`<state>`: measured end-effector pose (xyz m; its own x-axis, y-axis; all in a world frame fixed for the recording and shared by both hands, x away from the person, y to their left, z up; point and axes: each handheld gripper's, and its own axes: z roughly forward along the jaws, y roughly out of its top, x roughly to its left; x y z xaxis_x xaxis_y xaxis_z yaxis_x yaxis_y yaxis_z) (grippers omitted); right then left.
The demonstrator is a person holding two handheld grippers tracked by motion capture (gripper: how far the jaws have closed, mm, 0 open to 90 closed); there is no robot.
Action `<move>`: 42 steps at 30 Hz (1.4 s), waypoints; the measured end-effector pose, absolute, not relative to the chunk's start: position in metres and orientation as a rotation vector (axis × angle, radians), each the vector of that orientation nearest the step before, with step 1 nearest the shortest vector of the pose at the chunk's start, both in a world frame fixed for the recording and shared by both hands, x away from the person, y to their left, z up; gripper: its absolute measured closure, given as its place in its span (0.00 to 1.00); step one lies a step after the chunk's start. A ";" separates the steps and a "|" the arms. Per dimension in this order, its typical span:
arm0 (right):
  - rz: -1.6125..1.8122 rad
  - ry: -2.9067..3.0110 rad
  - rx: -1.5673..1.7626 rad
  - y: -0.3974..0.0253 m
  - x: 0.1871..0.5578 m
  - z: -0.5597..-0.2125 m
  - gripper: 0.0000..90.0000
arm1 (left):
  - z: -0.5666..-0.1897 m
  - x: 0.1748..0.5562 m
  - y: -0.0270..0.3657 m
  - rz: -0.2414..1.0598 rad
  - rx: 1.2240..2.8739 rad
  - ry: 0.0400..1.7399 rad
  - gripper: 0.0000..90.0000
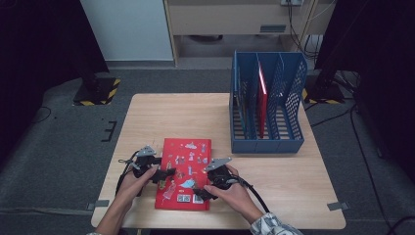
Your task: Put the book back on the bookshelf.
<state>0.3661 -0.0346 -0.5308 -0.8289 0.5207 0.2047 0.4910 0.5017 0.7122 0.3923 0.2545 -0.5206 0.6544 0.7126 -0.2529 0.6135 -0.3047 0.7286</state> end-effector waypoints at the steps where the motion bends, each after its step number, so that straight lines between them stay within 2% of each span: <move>1: 1.258 2.695 0.914 -0.035 0.366 -0.531 0.04 | -0.520 0.392 0.255 0.152 2.018 1.026 0.18; 15: 1.218 2.692 0.981 -0.033 0.367 -0.526 0.08 | -0.517 0.392 0.253 0.146 2.006 1.048 0.18; 28: 1.246 2.657 0.991 -0.039 0.369 -0.519 0.16 | -0.508 0.388 0.254 0.191 1.984 1.025 0.28; 42: 1.232 2.636 0.982 -0.041 0.368 -0.514 0.19 | -0.499 0.384 0.251 0.225 2.012 1.002 0.30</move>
